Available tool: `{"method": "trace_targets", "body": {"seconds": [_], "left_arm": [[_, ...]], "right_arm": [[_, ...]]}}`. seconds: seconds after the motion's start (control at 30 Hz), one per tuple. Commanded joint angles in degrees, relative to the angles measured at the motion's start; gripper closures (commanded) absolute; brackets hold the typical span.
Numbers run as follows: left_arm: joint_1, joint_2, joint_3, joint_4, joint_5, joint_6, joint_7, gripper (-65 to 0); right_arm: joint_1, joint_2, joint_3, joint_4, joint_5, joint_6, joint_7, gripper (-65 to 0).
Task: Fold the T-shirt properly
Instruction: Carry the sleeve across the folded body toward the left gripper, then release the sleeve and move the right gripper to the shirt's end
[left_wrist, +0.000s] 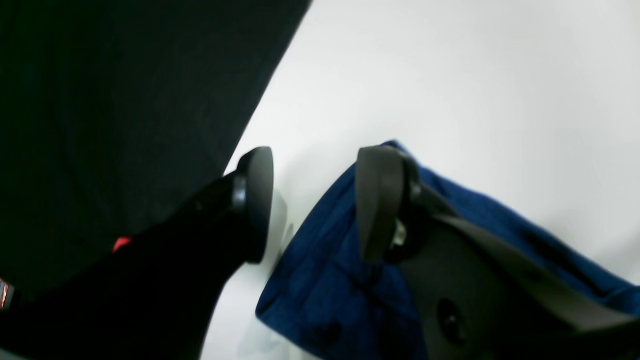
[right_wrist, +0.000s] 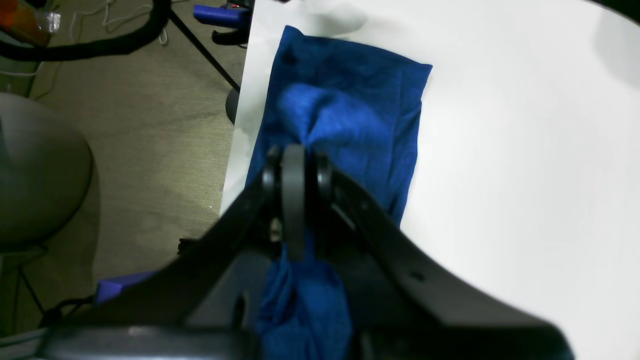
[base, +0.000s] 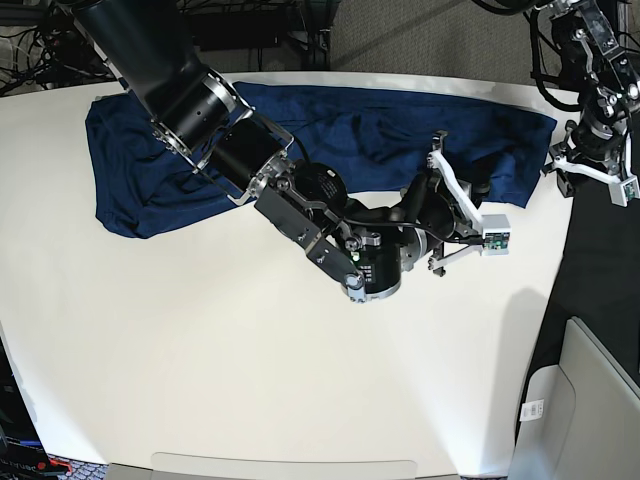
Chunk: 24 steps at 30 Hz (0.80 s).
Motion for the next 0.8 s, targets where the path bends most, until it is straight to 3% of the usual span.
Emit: {"method": "trace_targets", "body": {"seconds": [0.0,0.13,0.2,0.37,0.57,0.77], "left_arm": [[-0.47,-0.76,-0.34,1.05,-0.36,-0.16,-1.23,-26.5],[-0.29,0.56,-0.34,1.66,-0.36,-0.16,-1.23,-26.5],[-0.29,0.65,-0.25,1.93,-0.45,-0.25,-1.23,-26.5],[-0.29,0.65,0.1,1.93,-0.45,-0.25,-1.23,-26.5],[-0.38,0.65,-0.16,1.93,-0.45,-0.25,-0.96,-26.7],[1.29,-0.05,0.19,2.54,-0.45,-0.42,3.96,-30.3]], "right_arm": [[1.53,-0.84,0.26,0.87,0.72,0.3,1.6,-0.8],[-0.06,-0.84,0.26,0.61,-0.78,0.3,5.29,-1.1],[-1.2,-0.84,0.17,0.61,-3.59,0.3,8.28,-4.4],[-3.22,-0.84,0.87,1.05,-5.26,0.3,9.51,-29.3],[-3.66,-0.41,11.33,1.75,-5.26,0.3,9.34,-31.0],[-5.24,13.92,21.44,7.56,-5.17,0.3,5.38,-31.0]]}}
